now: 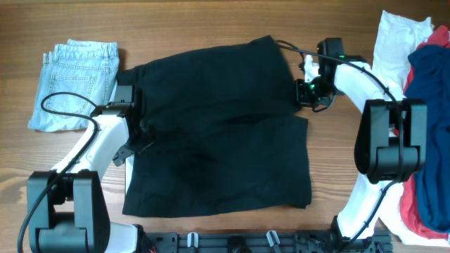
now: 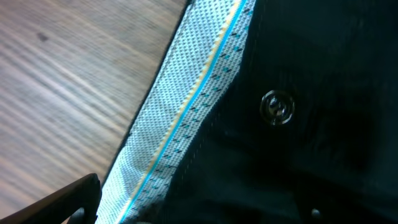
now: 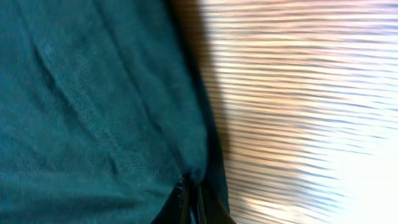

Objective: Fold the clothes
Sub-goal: 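Release the right gripper and move it toward the pants' top right, then move the right gripper down to grasp the right leg hem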

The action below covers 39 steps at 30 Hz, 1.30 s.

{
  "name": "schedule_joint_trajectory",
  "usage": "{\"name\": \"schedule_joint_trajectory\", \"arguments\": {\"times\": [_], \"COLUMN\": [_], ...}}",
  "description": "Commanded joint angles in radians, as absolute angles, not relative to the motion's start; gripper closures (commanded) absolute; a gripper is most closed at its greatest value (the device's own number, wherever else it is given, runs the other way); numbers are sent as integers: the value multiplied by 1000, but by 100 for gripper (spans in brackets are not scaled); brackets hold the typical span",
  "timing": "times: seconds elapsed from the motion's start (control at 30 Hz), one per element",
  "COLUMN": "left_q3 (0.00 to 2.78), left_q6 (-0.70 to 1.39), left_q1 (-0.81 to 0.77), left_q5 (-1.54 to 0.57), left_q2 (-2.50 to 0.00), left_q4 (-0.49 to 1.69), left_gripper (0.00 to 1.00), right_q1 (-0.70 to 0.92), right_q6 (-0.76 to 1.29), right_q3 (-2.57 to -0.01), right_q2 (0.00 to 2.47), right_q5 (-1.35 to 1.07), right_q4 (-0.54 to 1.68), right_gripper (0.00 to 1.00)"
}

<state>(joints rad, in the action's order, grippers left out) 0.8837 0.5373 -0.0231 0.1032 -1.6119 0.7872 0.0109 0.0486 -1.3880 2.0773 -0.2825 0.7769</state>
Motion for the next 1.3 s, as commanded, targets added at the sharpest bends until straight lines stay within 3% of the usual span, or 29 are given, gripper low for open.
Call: {"name": "schedule_joint_trajectory", "arguments": {"times": [0.0, 0.33, 0.4, 0.53, 0.8, 1.03, 1.27], "left_q3": [893, 971, 971, 971, 989, 956, 798], "left_q6": [498, 498, 498, 497, 461, 665, 820], "left_q1": [-16, -16, -15, -15, -15, -15, -15], "left_q5": [-21, -84, -87, -86, -94, -145, -191], "left_q2": [-1594, -1591, -1591, -1583, -1381, -1307, -1295], "left_q4": [730, 644, 648, 741, 1001, 1283, 1246], "left_gripper": [0, 0, 0, 0, 0, 0, 0], "right_q1": [-81, -167, -165, -163, -163, -163, -163], "right_q6": [63, 105, 53, 43, 56, 109, 160], "right_q3": [-1382, -1384, -1384, -1386, -1395, -1380, -1255], "right_q2": [2048, 1991, 1991, 1944, 1633, 1501, 1410], "right_q5": [-149, -127, -190, -211, -204, -204, -204], "right_q4": [788, 772, 768, 807, 984, 1244, 1276], "right_gripper": [96, 94, 73, 60, 58, 56, 55]}}
